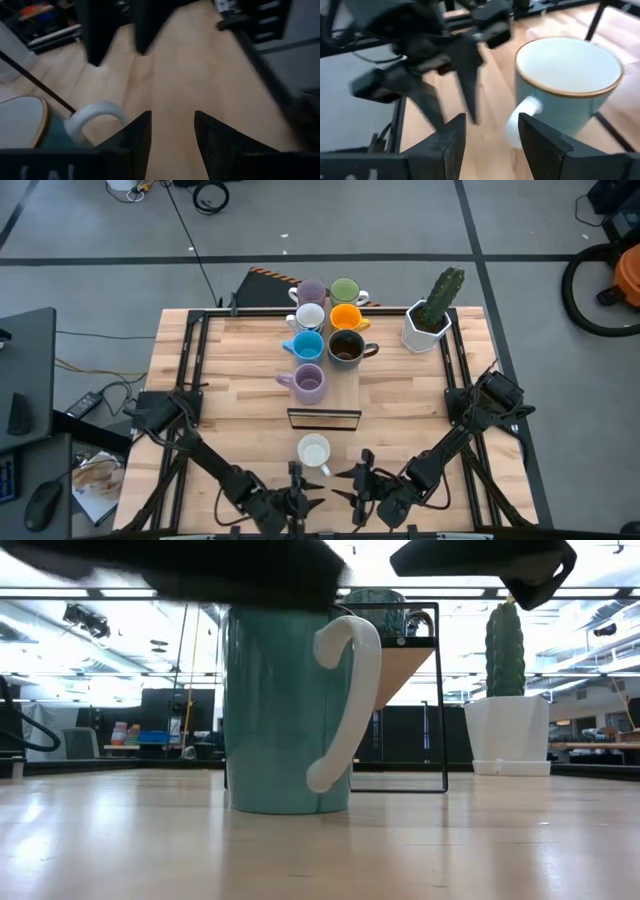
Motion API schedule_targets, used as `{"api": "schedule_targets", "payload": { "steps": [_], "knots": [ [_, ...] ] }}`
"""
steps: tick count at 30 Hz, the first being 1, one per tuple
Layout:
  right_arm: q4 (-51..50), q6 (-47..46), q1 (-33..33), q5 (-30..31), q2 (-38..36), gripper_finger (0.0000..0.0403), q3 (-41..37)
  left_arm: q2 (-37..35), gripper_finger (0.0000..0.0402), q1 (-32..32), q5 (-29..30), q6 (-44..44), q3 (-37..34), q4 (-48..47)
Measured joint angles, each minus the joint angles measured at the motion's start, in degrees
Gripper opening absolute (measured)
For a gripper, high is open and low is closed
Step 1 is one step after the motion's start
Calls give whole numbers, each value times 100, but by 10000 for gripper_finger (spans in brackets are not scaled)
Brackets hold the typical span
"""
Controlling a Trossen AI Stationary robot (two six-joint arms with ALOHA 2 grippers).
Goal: Place coffee mugs
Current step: Put the light green mug on the shelf
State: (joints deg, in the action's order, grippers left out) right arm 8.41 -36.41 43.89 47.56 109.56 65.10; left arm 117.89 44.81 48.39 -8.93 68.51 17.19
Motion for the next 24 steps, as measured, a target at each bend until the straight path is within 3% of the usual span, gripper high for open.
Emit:
{"api": "schedule_targets", "payload": {
  "steps": [8, 12, 16, 24],
  "knots": [
    [350, 66, 41, 465, 130, 186, -2, -888, 155, 239, -517, -456, 7, -1404],
    [781, 211, 110, 698, 486, 186, 12, -1231, 155, 290, -467, -569, 6, -2101],
    [889, 502, 196, 1303, 737, 186, 173, -1437, 155, 302, -313, -779, 4, -2683],
    [902, 1212, 198, 2270, 1466, 186, 843, -1524, 155, 302, -193, -1298, 4, -3259]
  ]
}}
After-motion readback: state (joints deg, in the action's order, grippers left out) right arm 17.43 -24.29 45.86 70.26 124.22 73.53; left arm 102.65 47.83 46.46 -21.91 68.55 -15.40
